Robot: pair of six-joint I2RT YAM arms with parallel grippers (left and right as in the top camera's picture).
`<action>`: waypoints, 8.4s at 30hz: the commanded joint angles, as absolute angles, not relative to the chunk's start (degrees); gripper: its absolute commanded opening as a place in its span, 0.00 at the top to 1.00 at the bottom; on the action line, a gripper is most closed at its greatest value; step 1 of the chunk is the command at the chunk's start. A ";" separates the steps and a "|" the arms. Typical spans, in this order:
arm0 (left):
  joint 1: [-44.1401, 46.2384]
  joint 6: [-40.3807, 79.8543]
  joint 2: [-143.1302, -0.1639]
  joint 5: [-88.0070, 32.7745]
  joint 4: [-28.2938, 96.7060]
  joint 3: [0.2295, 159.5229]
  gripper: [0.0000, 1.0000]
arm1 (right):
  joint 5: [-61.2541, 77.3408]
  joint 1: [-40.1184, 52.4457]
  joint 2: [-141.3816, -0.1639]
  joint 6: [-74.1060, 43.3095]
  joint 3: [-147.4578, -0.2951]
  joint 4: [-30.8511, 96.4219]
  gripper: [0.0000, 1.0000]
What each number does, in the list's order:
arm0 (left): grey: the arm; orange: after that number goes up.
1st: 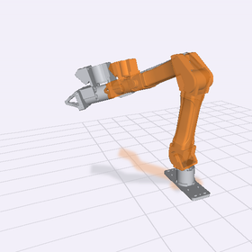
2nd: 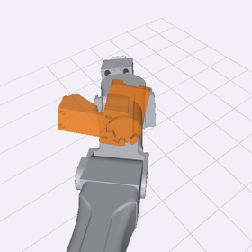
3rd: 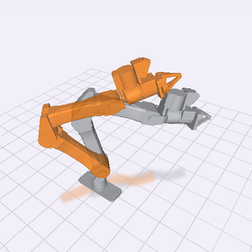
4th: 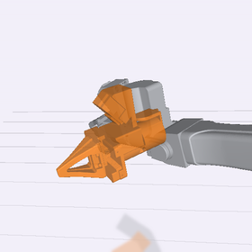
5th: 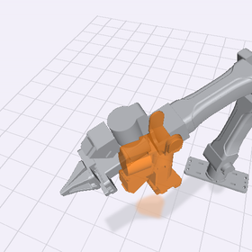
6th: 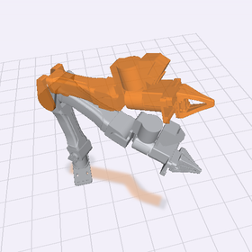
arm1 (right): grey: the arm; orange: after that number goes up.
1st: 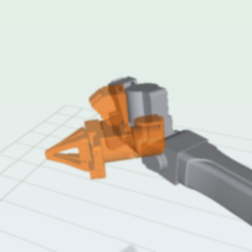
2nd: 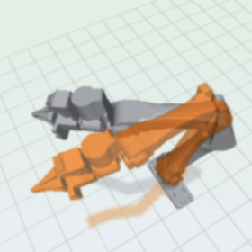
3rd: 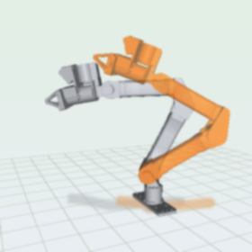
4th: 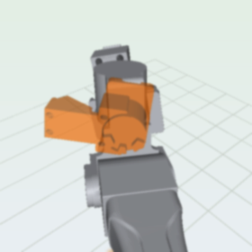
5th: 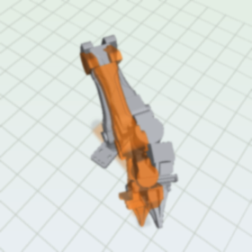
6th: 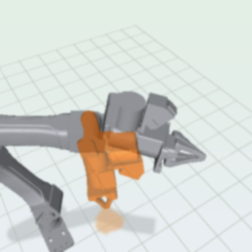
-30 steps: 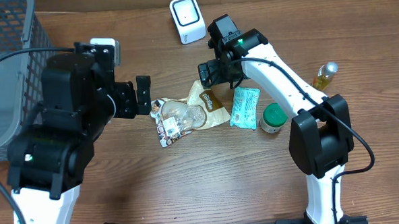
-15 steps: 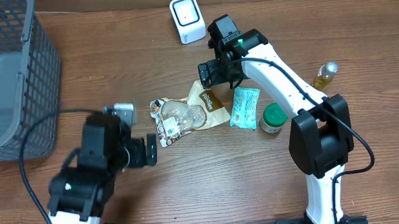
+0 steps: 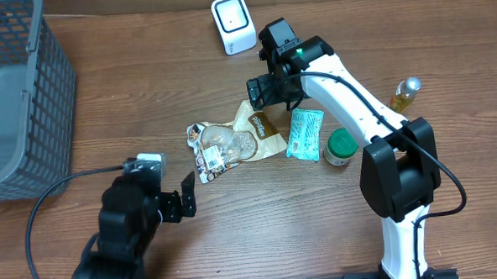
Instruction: Scan the item barcode
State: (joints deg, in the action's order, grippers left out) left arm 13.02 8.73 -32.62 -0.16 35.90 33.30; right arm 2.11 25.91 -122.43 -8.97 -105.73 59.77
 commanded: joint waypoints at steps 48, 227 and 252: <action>-3.36 7.29 -0.19 -7.53 -21.37 0.27 0.00 | 1.72 25.91 -122.54 -9.21 -105.69 59.61 0.00; -2.22 7.73 -0.21 6.13 3.81 0.27 0.00 | 1.72 15.99 -45.56 -9.19 -105.71 73.43 0.00; -2.22 7.75 -0.21 6.13 3.84 0.27 0.00 | 1.72 15.99 -33.39 -9.19 -104.90 97.03 0.00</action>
State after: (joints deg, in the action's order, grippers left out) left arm -1.89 7.16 -0.75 5.85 3.90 0.47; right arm 2.09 16.21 -34.63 -9.02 -105.32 97.14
